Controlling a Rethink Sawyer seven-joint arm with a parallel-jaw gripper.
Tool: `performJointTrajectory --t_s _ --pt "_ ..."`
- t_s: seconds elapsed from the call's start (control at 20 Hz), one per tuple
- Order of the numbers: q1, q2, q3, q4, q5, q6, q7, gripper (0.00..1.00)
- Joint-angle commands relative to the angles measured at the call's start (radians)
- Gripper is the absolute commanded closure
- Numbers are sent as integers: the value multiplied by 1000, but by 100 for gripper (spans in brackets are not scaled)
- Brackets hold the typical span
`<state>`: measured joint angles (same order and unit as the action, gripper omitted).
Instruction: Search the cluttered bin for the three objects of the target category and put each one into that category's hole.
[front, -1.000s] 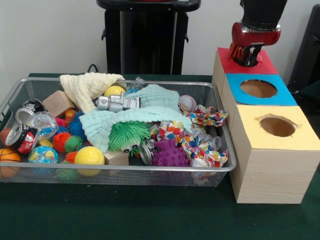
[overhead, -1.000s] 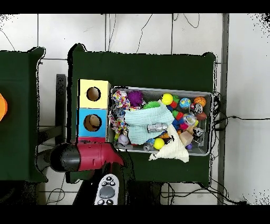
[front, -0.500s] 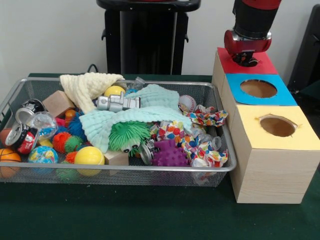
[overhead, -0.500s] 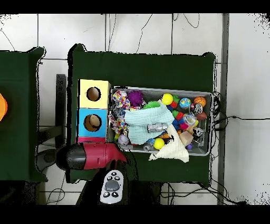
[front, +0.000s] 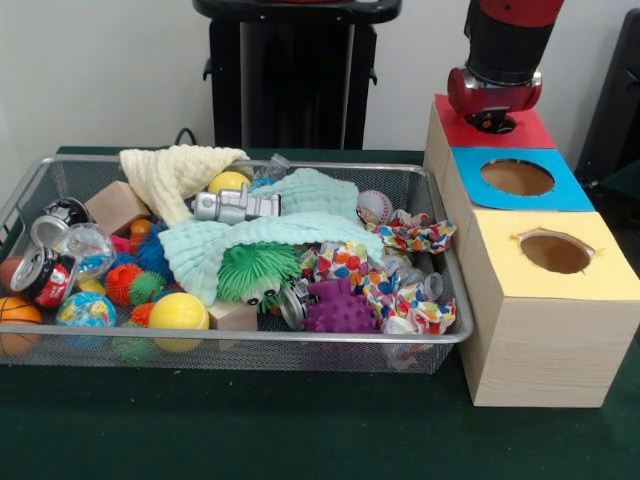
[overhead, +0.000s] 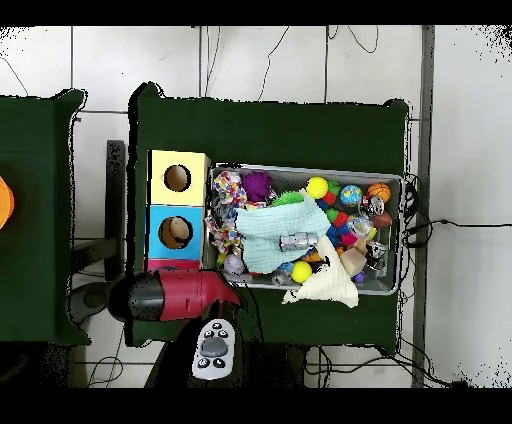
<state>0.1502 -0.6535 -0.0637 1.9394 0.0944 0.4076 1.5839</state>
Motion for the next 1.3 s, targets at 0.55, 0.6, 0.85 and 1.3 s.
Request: performJointTrajectory --t_s 0.55,0.6,0.85,1.3 --pt "17 -2 -26 35 48 -54 258 100" --pt "10 0 -20 40 48 -63 255 100" --pt "4 -5 -16 64 57 -81 265 100" --pt "17 -3 -31 65 76 -83 263 0"
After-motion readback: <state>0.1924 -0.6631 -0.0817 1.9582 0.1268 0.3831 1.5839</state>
